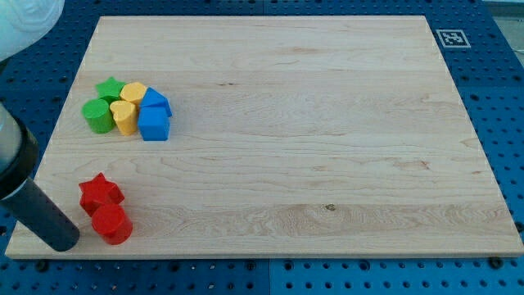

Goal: Move the red circle parallel to the red star

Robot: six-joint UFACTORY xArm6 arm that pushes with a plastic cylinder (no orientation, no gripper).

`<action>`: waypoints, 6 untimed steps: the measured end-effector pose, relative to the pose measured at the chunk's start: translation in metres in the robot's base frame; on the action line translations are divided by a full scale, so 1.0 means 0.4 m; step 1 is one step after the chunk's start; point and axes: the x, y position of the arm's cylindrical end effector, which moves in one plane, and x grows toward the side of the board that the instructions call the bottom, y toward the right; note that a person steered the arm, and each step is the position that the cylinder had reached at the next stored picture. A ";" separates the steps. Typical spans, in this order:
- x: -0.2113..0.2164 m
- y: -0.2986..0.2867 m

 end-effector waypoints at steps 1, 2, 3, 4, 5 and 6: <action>0.000 0.001; 0.005 0.031; 0.005 0.042; 0.005 0.042; 0.005 0.073; 0.005 0.157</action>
